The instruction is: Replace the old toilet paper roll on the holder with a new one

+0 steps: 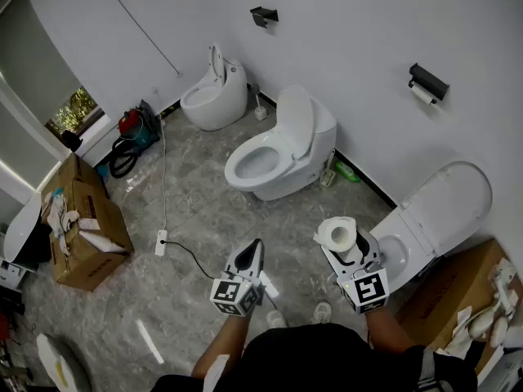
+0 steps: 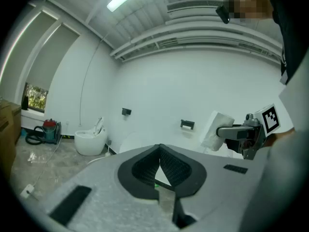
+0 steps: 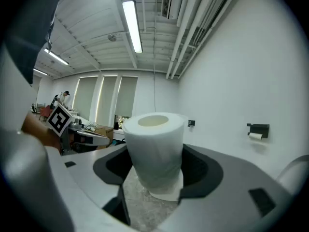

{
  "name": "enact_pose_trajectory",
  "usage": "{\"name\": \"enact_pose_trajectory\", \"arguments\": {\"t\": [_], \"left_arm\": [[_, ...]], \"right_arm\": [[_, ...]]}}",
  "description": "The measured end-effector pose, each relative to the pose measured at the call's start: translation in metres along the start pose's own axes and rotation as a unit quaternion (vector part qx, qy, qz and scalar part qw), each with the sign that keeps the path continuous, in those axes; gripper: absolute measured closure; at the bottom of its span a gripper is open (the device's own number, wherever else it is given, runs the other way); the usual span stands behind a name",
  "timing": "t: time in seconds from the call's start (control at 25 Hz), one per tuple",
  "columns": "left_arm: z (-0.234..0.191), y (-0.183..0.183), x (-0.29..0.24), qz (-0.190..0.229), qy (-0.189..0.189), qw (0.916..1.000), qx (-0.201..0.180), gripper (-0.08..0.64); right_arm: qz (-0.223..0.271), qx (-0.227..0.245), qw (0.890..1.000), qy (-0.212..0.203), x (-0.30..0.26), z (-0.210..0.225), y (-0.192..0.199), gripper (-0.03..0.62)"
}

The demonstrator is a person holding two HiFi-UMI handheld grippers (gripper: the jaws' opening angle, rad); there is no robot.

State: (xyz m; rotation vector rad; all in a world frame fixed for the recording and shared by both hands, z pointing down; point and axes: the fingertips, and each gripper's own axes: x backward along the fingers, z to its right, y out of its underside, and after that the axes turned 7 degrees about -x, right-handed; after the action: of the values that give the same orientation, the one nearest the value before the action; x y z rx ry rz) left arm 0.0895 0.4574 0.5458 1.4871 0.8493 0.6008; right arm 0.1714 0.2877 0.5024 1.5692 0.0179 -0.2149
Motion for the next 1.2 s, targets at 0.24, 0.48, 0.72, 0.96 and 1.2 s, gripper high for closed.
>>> {"name": "enact_pose_trajectory", "arguments": {"t": [0.24,0.48,0.72,0.96,1.2], "left_arm": [[-0.001,-0.014,0.011,-0.004,-0.007,0.9988,-0.048,0.555],[-0.002,-0.013,0.013,-0.008,0.011,0.9985,-0.053,0.555],[-0.008,-0.019,0.019,0.003,0.029,0.9967,-0.075,0.555],[-0.024,-0.020,0.024,0.005,0.060,0.9939,-0.092,0.555],[-0.048,-0.018,0.021,0.001,0.066,0.9932,-0.096,0.555]], "right_arm": [[0.007,0.008,1.000,0.001,0.002,-0.007,-0.013,0.302],[0.014,0.001,1.000,0.016,0.003,-0.013,-0.018,0.301],[0.042,0.010,0.998,0.044,0.002,-0.028,-0.034,0.301],[0.050,0.004,0.996,0.076,0.000,-0.042,-0.035,0.301],[0.051,-0.006,0.992,0.114,-0.009,-0.036,-0.033,0.301]]}}
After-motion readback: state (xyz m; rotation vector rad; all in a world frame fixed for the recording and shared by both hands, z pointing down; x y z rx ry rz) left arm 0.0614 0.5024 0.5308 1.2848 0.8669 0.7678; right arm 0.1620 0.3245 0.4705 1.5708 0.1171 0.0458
